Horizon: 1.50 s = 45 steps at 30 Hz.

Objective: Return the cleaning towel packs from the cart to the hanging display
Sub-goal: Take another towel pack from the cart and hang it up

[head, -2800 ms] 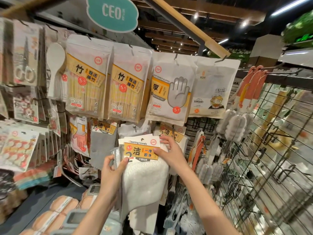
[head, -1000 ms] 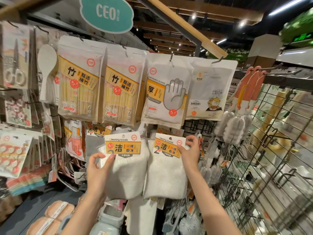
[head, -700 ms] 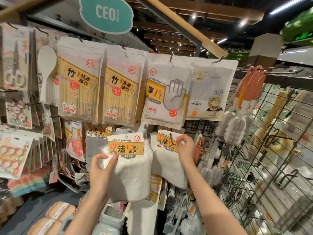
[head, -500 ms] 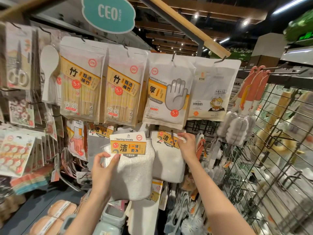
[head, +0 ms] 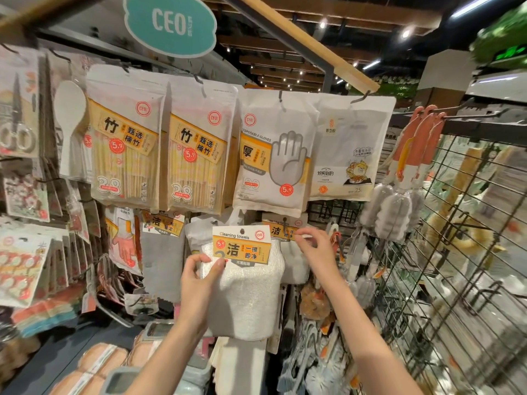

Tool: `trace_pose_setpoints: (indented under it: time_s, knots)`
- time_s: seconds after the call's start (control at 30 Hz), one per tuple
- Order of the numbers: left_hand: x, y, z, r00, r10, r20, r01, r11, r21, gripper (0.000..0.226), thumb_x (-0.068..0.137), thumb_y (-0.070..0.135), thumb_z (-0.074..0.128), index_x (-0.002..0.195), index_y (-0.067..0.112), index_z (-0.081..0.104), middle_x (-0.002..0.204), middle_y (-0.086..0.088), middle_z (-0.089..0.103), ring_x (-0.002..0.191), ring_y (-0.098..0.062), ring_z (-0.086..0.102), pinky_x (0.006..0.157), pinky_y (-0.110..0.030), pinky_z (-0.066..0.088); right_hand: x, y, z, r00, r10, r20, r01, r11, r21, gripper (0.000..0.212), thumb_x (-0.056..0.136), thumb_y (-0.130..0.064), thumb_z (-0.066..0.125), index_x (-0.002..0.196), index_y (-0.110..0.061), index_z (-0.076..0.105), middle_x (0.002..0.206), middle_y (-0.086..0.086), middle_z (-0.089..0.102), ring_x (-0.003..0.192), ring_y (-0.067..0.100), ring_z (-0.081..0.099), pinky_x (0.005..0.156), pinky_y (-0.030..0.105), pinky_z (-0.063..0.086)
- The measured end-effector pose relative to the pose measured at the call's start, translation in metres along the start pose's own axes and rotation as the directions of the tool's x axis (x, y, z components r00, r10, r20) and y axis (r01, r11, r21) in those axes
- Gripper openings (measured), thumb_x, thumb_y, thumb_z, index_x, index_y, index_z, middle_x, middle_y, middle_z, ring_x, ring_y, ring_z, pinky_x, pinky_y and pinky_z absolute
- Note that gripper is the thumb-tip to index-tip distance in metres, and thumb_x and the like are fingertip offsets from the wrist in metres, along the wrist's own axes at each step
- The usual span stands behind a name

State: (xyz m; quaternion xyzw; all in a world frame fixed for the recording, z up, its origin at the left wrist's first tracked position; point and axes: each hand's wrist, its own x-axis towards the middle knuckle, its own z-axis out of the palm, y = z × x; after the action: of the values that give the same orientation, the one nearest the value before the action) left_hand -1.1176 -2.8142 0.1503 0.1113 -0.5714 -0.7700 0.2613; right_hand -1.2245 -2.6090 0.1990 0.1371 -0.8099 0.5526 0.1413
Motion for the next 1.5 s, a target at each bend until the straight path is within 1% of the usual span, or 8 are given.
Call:
trace_pose_setpoints:
  time_s: [0.27,0.4,0.5,0.73,1.1,1.23,1.37,1.5]
  knots:
    - [-0.004,-0.008,0.026,0.998,-0.005,0.069,0.003,0.999,0.032,0.022,0.083,0.014,0.07,0.086,0.016,0.049,0.107,-0.008,0.065,0.102,-0.026,0.059,0.086,-0.036,0.043,-0.025,-0.009,0.01,0.972,-0.063,0.228,0.017,0.98,0.199,0.053,0.083,-0.005,0.068,0.126,-0.026,0.045,0.117,-0.015,0.054,0.1,-0.018,0.051,0.074,0.0,0.041]
    - [-0.004,-0.012,0.036,0.991,0.03,0.128,-0.041,0.996,0.082,0.017,0.086,0.012,0.067,0.088,0.009,0.05,0.106,-0.01,0.064,0.1,-0.025,0.057,0.083,-0.038,0.039,-0.029,-0.003,0.003,0.981,-0.106,0.165,0.081,0.985,0.152,0.041,0.08,0.005,0.066,0.106,-0.026,0.055,0.113,-0.018,0.054,0.11,-0.001,0.051,0.088,0.011,0.045]
    - [-0.004,-0.01,0.04,0.971,0.097,0.217,-0.132,0.979,0.153,0.008,0.087,0.004,0.062,0.089,0.011,0.059,0.1,0.004,0.065,0.102,-0.006,0.057,0.093,-0.026,0.04,-0.027,-0.002,-0.002,0.99,-0.072,0.119,0.053,0.986,0.159,0.031,0.08,0.007,0.064,0.099,-0.017,0.06,0.11,-0.015,0.057,0.113,0.01,0.052,0.095,0.029,0.048]
    - [0.005,-0.011,0.049,0.942,0.092,0.322,-0.168,0.962,0.215,0.034,0.089,-0.003,0.057,0.104,0.026,0.067,0.11,0.025,0.062,0.101,0.021,0.05,0.085,0.0,0.035,-0.02,0.006,-0.004,0.998,-0.03,0.055,0.024,0.993,0.116,0.032,0.08,0.008,0.063,0.098,-0.018,0.062,0.113,-0.006,0.058,0.11,0.009,0.052,0.085,0.014,0.047]
    - [0.012,-0.013,0.053,0.927,0.009,0.374,-0.112,0.96,0.256,0.049,0.086,-0.015,0.048,0.12,0.018,0.061,0.118,0.017,0.057,0.127,-0.015,0.047,0.111,-0.044,0.034,-0.012,0.017,0.0,1.0,-0.006,0.003,0.006,0.997,0.075,0.034,0.084,0.007,0.058,0.102,-0.021,0.063,0.119,-0.002,0.055,0.11,0.005,0.049,0.076,0.002,0.043]
    - [0.016,-0.017,0.054,0.921,-0.01,0.389,-0.095,0.964,0.25,0.055,0.085,-0.014,0.048,0.127,0.022,0.056,0.12,0.023,0.052,0.129,-0.014,0.043,0.112,-0.044,0.033,-0.006,0.017,0.0,1.0,-0.007,0.004,0.007,0.996,0.086,0.036,0.085,0.006,0.057,0.104,-0.024,0.062,0.121,-0.002,0.052,0.107,0.001,0.048,0.075,0.002,0.044]
    - [0.025,-0.021,0.057,0.887,-0.055,0.459,-0.098,0.948,0.302,0.064,0.084,-0.016,0.048,0.134,0.023,0.046,0.136,0.013,0.044,0.136,-0.012,0.034,0.115,-0.035,0.025,-0.001,0.023,0.003,0.998,0.036,0.043,-0.039,0.997,0.062,0.036,0.085,0.004,0.056,0.109,-0.023,0.06,0.127,0.002,0.051,0.117,0.014,0.051,0.094,0.026,0.049]
    - [0.041,-0.016,0.067,0.836,-0.109,0.538,-0.11,0.927,0.358,0.074,0.082,-0.019,0.048,0.143,0.021,0.036,0.152,0.002,0.033,0.138,-0.01,0.027,0.111,-0.03,0.025,0.011,0.023,-0.001,0.988,0.106,0.114,-0.104,0.994,-0.022,0.043,0.087,0.0,0.054,0.122,-0.024,0.055,0.132,0.003,0.044,0.124,0.017,0.044,0.104,0.033,0.041]
